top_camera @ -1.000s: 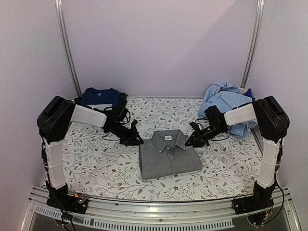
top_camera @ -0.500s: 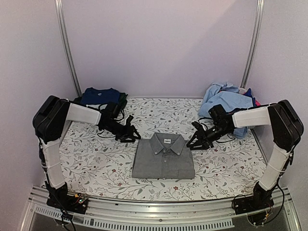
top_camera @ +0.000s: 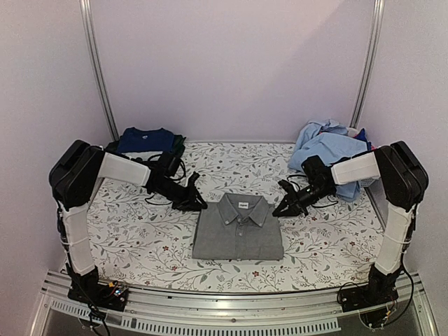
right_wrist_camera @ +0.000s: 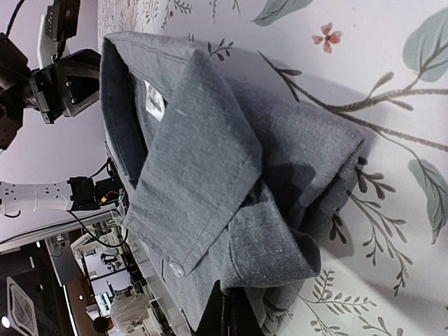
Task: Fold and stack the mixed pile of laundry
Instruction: Smooth out the rectangle-folded shirt at the center of the board, then pick up the rectangle-folded shirt from the center of the board.
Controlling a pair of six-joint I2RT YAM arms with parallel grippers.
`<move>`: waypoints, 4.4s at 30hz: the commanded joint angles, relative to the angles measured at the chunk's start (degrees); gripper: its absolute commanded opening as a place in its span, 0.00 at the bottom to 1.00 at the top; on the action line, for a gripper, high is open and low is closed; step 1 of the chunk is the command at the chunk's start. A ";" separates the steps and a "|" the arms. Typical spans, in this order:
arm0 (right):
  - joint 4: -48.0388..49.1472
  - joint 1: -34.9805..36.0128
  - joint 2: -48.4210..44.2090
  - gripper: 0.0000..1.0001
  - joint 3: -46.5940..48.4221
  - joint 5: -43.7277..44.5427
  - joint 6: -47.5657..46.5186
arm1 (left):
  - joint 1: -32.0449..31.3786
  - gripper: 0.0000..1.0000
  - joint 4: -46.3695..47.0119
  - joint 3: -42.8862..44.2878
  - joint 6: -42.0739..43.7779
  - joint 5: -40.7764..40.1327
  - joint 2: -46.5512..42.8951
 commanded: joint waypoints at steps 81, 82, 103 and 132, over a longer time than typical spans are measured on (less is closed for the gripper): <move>-2.37 21.89 -1.66 0.59 23.15 26.57 -19.32 | 12.87 1.00 12.86 -21.50 -15.42 -12.91 -35.58; -2.62 23.59 -1.76 0.58 23.14 28.24 -21.39 | 14.25 1.00 12.17 -22.32 -15.85 -10.61 -36.07; -10.93 42.62 20.81 0.62 39.87 49.79 -28.99 | 23.15 1.00 7.66 -32.04 -16.19 -6.52 -42.48; -7.46 39.57 16.18 0.00 44.19 54.35 -29.39 | 8.14 1.00 30.93 -29.62 -30.64 -3.81 -24.26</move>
